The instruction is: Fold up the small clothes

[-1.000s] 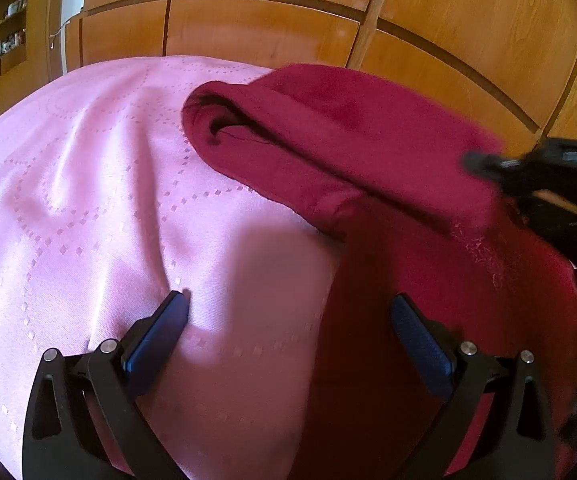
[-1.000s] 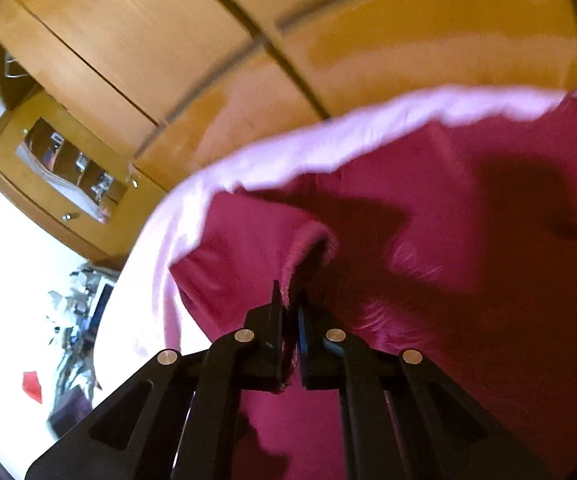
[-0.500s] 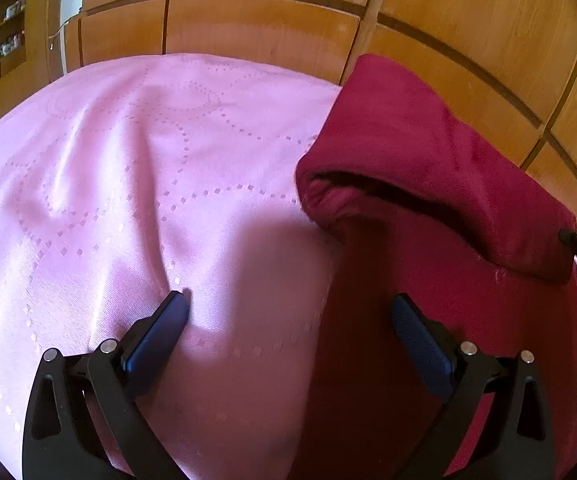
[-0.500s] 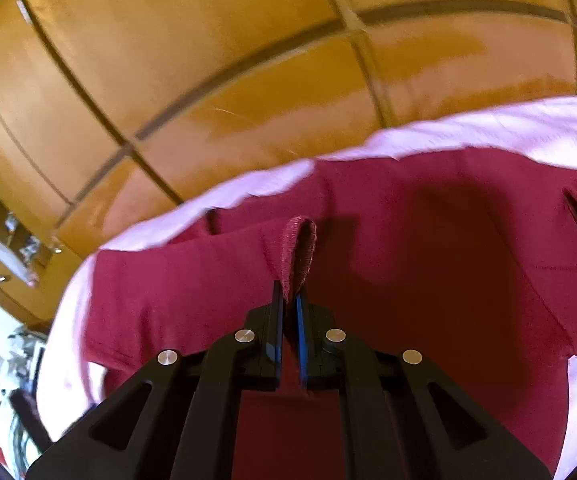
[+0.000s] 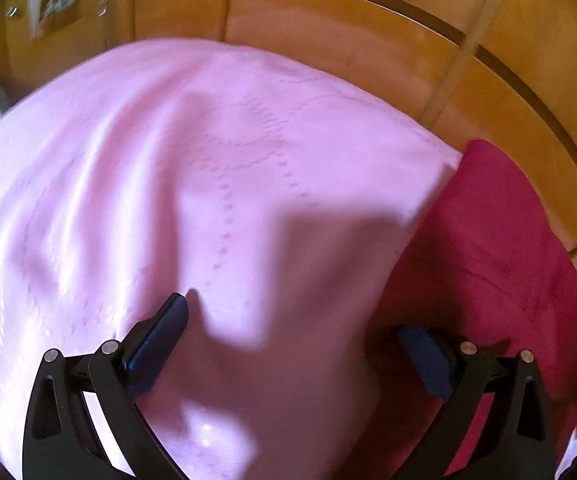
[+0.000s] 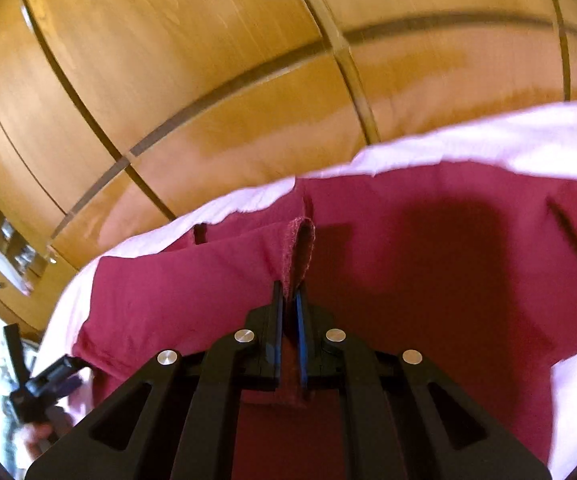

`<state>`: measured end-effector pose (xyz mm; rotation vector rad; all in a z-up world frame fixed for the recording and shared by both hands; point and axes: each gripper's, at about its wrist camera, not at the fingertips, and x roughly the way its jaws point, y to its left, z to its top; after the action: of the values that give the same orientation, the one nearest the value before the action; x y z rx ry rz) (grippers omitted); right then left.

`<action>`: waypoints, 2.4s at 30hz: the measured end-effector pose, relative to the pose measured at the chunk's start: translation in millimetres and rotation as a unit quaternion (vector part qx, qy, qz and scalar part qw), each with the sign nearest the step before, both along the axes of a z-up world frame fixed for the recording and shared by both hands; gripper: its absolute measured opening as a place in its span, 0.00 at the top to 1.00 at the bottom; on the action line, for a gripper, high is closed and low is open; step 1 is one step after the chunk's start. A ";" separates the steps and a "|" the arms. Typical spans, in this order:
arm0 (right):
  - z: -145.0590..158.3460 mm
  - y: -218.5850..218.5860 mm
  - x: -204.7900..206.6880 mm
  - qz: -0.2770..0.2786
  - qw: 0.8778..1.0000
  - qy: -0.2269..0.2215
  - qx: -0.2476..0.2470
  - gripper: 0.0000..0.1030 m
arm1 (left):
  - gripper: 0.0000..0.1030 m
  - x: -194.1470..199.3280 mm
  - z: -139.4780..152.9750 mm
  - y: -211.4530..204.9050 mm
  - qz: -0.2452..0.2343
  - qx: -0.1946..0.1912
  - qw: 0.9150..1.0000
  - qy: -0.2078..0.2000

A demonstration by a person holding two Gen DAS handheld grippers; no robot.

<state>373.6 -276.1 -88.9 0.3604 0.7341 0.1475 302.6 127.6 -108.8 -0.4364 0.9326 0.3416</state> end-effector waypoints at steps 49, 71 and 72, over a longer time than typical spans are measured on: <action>-50.8 -27.5 3.4 0.000 0.996 0.010 0.093 0.95 | 0.05 70.9 67.0 -18.5 -0.104 -0.031 0.984 -0.140; -52.3 -30.5 -1.7 0.016 0.992 -0.005 0.126 0.92 | 0.85 149.4 28.5 -27.4 -0.185 -0.033 0.982 0.020; -52.4 -31.1 -1.8 0.018 0.992 -0.005 0.129 0.90 | 0.85 150.6 23.7 -26.6 -0.181 -0.038 0.983 0.023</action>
<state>371.8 -307.2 -141.3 0.5918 0.7124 0.2789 453.2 100.9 -85.1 -0.3214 1.0500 -0.0152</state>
